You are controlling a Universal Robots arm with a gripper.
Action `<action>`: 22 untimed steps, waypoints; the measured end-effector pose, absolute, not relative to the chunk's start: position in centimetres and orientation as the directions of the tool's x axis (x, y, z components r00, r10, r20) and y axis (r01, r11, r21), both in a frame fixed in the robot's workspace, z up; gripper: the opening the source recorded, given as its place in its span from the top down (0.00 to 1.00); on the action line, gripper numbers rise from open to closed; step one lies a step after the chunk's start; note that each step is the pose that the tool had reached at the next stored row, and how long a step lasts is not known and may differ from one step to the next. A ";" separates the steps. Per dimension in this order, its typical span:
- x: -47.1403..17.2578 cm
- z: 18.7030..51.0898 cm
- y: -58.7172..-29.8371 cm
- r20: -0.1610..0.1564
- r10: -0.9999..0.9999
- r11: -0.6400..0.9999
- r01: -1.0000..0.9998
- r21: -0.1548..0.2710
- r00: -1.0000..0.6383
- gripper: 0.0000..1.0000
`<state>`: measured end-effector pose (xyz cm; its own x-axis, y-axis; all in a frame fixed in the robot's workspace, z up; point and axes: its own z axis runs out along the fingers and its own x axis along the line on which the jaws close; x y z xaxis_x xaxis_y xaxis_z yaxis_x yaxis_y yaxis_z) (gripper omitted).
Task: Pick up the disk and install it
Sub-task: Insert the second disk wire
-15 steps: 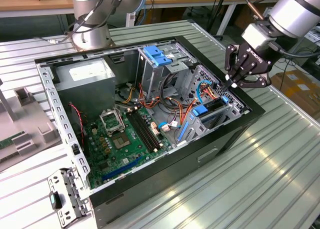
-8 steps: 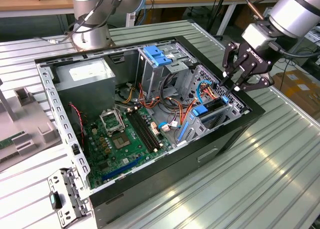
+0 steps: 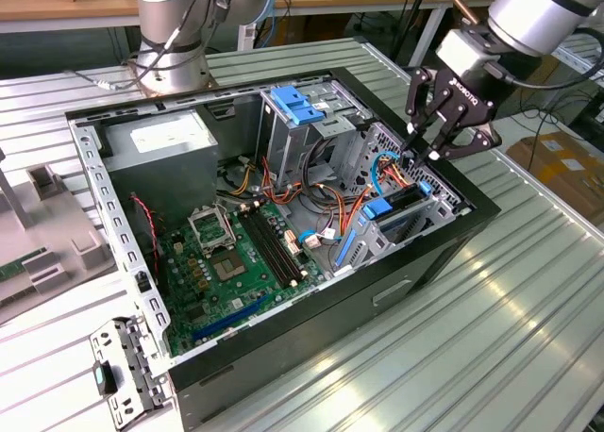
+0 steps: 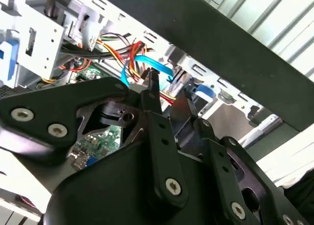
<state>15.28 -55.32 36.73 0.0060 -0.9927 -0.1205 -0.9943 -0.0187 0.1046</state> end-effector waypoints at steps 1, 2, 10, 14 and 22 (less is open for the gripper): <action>15.2 36.9 -55.3 -0.118 -0.993 -0.018 -0.994 0.104 0.006 0.64; 15.1 37.0 -55.3 -0.117 -0.993 -0.018 -0.994 0.104 0.006 0.64; 13.6 36.7 -55.4 -0.110 -0.994 -0.018 -0.995 0.103 0.007 0.64; 13.5 36.7 -55.4 -0.110 -0.994 -0.018 -0.995 0.103 0.007 0.65; 13.5 36.7 -55.4 -0.110 -0.994 -0.018 -0.995 0.103 0.007 0.79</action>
